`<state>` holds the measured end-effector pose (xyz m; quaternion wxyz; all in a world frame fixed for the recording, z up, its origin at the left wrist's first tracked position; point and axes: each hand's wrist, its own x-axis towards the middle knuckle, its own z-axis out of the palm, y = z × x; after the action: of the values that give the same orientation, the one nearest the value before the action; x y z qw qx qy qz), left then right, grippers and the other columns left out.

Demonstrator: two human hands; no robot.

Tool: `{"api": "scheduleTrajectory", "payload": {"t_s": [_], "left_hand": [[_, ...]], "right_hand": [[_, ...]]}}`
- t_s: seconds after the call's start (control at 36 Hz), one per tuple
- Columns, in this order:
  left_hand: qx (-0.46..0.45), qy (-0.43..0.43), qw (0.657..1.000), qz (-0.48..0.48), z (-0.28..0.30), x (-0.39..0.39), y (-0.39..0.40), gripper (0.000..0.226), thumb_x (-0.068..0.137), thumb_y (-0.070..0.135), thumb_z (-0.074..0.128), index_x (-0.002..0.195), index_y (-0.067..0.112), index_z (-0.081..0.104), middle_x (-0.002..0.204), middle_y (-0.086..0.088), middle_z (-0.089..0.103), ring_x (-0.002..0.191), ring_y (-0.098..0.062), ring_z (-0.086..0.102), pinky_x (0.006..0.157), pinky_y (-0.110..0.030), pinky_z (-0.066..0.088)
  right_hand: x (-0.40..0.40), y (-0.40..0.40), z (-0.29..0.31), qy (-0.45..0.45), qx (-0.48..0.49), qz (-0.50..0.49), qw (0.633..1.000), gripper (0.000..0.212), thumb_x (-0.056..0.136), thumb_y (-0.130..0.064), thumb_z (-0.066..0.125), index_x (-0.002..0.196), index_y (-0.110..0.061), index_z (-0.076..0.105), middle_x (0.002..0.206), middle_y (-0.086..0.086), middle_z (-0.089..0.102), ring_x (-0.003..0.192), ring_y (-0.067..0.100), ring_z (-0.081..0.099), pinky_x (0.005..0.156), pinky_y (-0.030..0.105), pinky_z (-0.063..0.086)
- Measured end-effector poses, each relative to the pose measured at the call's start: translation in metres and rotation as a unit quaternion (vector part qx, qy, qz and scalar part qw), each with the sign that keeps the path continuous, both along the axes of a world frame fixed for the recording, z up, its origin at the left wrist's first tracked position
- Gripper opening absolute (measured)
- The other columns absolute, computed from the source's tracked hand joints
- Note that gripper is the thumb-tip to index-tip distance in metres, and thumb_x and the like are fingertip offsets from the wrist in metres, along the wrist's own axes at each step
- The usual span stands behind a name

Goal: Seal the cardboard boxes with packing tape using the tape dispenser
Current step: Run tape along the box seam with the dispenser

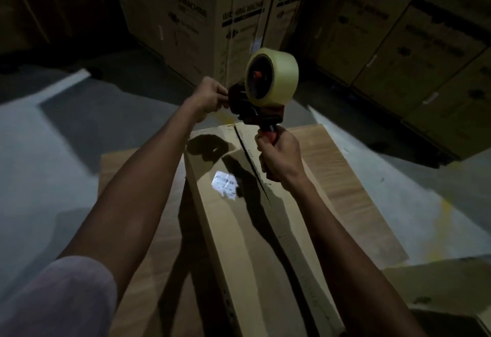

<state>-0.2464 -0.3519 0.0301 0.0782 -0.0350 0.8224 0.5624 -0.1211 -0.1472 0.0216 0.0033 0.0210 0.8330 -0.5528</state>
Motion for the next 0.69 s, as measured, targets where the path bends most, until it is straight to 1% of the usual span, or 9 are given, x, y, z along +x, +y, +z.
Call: {"api": "scheduleTrajectory", "payload": {"t_s": [0.06,0.14,0.28,0.39,0.42,0.47,0.56,0.64,0.69], "left_hand": [[0.002,-0.007,0.999,0.041,-0.011,-0.004,-0.003,0.018,0.096,0.006,0.064,0.081,0.012,0.072,0.080,-0.005,0.072,0.071,-0.013,0.066,0.050,-0.015,0.047],[-0.009,-0.017,0.995,0.095,-0.028,-0.009,-0.014,0.007,0.087,0.012,0.077,0.080,0.014,0.075,0.087,-0.004,0.074,0.081,-0.009,0.069,0.060,-0.016,0.050],[-0.027,-0.022,0.997,0.068,-0.042,-0.012,-0.011,0.008,0.081,0.022,0.083,0.083,0.018,0.076,0.088,0.003,0.073,0.084,-0.004,0.066,0.070,-0.022,0.052],[-0.014,-0.022,0.997,0.071,-0.044,-0.014,0.005,0.019,0.083,0.021,0.082,0.097,0.009,0.076,0.089,0.001,0.072,0.078,-0.001,0.062,0.062,-0.016,0.046],[-0.016,-0.022,0.997,0.070,-0.045,-0.016,0.006,0.021,0.083,0.021,0.082,0.099,0.009,0.076,0.093,0.000,0.072,0.083,-0.003,0.064,0.064,-0.018,0.049],[-0.009,-0.016,0.996,0.082,-0.044,-0.021,0.005,0.025,0.084,0.020,0.082,0.103,0.006,0.075,0.100,-0.005,0.073,0.096,-0.010,0.068,0.080,-0.025,0.058],[-0.021,-0.009,0.996,0.085,-0.044,-0.027,0.001,0.030,0.083,0.019,0.083,0.106,0.004,0.073,0.106,-0.008,0.073,0.105,-0.015,0.069,0.095,-0.033,0.058],[-0.064,-0.009,0.997,0.053,-0.048,-0.028,0.001,0.029,0.083,0.022,0.083,0.105,0.005,0.074,0.110,-0.010,0.072,0.109,-0.018,0.068,0.098,-0.039,0.056],[-0.092,-0.004,0.994,0.054,-0.052,-0.027,0.005,0.029,0.082,0.026,0.084,0.101,0.006,0.076,0.108,-0.011,0.074,0.107,-0.021,0.068,0.099,-0.044,0.056]], "right_hand": [[-0.002,0.002,-0.006,-0.001,0.006,0.005,1.000,0.026,0.093,-0.029,0.060,0.087,-0.004,0.057,0.060,0.008,0.056,0.048,0.026,0.055,0.046,0.031,0.041],[-0.001,0.010,-0.018,-0.005,0.007,0.013,1.000,0.028,0.086,-0.037,0.060,0.079,-0.010,0.055,0.060,0.005,0.057,0.043,0.026,0.056,0.042,0.032,0.042],[0.009,0.019,-0.038,0.009,0.053,0.028,0.998,0.014,0.091,-0.028,0.059,0.080,-0.021,0.057,0.055,-0.004,0.059,0.042,0.020,0.059,0.040,0.030,0.045],[0.013,0.025,-0.046,0.026,0.077,0.015,0.997,0.014,0.094,-0.025,0.058,0.084,-0.014,0.058,0.060,0.003,0.063,0.045,0.019,0.062,0.041,0.028,0.047],[0.013,0.027,-0.048,0.026,0.078,0.014,0.997,0.015,0.094,-0.024,0.058,0.086,-0.012,0.059,0.062,0.007,0.064,0.046,0.020,0.063,0.042,0.029,0.047],[0.015,0.030,-0.051,0.025,0.080,0.009,0.996,0.018,0.094,-0.025,0.058,0.088,-0.008,0.060,0.065,0.013,0.065,0.047,0.021,0.063,0.043,0.033,0.049],[0.021,0.033,-0.056,0.012,0.078,0.010,0.997,0.022,0.092,-0.029,0.058,0.088,-0.008,0.061,0.069,0.014,0.066,0.052,0.021,0.063,0.049,0.039,0.053],[0.024,0.032,-0.062,0.013,0.101,-0.004,0.995,0.021,0.091,-0.034,0.057,0.080,-0.017,0.059,0.064,0.002,0.063,0.057,0.022,0.064,0.053,0.036,0.051],[0.023,0.030,-0.067,0.017,0.111,-0.018,0.994,0.018,0.089,-0.033,0.057,0.075,-0.022,0.055,0.059,-0.008,0.061,0.055,0.014,0.063,0.051,0.030,0.048]]}}
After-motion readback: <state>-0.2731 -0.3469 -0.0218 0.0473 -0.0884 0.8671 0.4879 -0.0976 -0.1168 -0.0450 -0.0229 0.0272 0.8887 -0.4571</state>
